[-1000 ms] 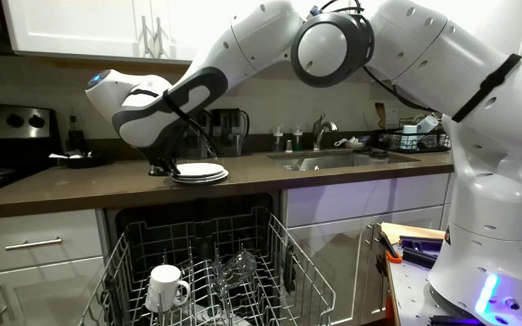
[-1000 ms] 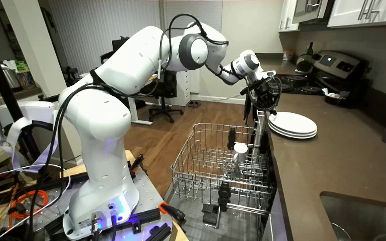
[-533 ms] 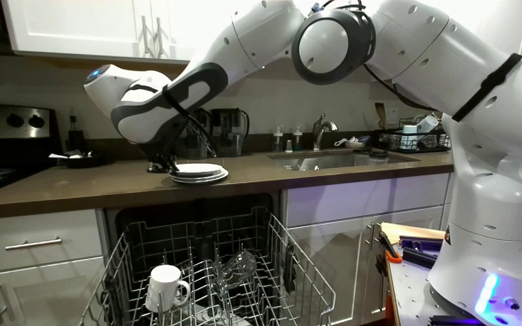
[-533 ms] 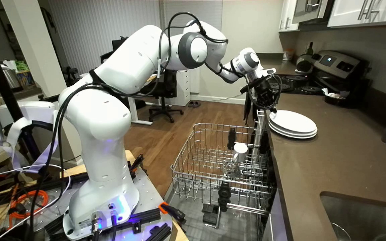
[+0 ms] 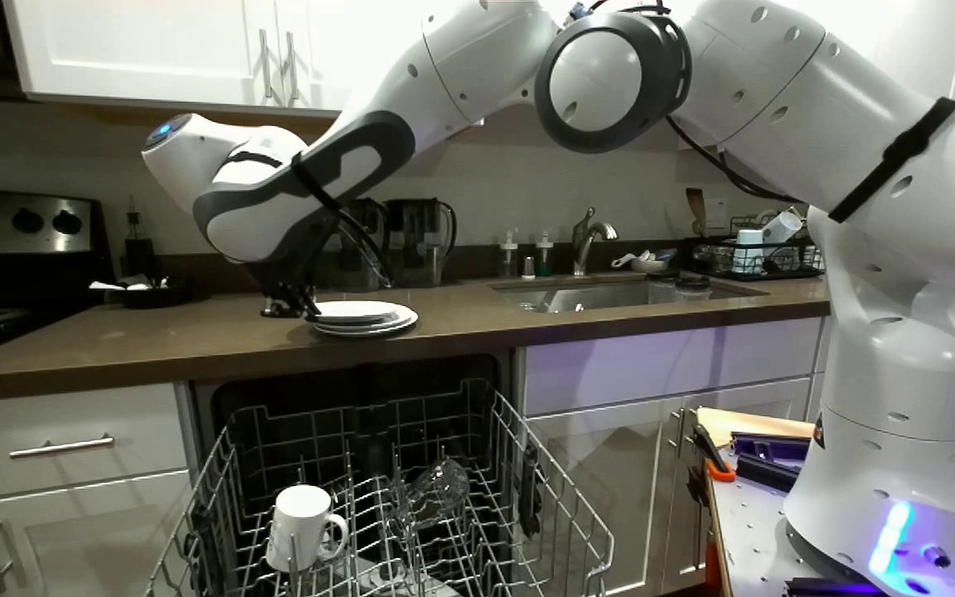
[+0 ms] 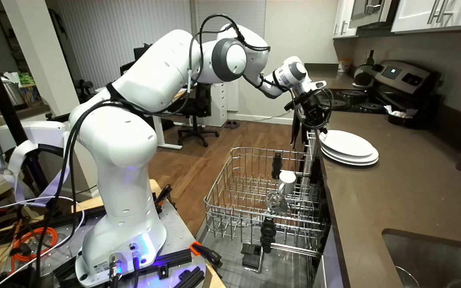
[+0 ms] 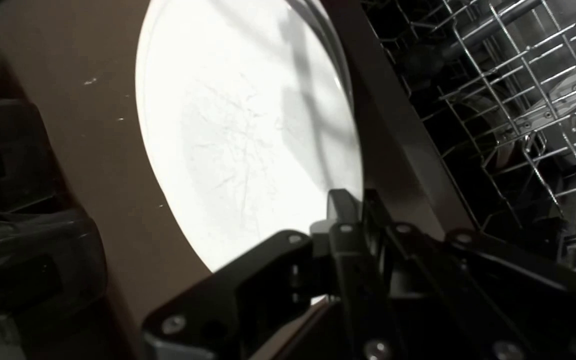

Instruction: Remove the topmost plate from the stack on the counter and put it inside the dishwasher

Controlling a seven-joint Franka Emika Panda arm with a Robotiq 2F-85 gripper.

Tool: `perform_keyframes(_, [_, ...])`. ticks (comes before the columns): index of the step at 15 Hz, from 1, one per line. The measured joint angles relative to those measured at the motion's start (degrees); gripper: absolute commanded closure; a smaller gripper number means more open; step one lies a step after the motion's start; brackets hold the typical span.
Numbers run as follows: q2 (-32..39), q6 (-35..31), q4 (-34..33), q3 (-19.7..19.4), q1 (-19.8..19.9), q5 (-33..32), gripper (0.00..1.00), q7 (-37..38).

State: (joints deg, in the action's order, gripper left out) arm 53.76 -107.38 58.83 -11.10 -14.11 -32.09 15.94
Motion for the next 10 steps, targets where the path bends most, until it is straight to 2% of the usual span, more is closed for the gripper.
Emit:
perform_keyframes(3, [0.0, 0.0, 0.04, 0.0, -0.38, -0.05, 0.92, 0.0])
perform_keyframes(4, [0.01, 0.02, 0.04, -0.03, -0.44, -0.1, 0.84, 0.0])
perform_keyframes(7, [0.14, 0.03, 0.1, -0.07, -0.47, -0.13, 0.75, 0.0])
perform_keyframes(10, [0.4, 0.04, 0.21, -0.16, -0.47, -0.13, 0.81, 0.0])
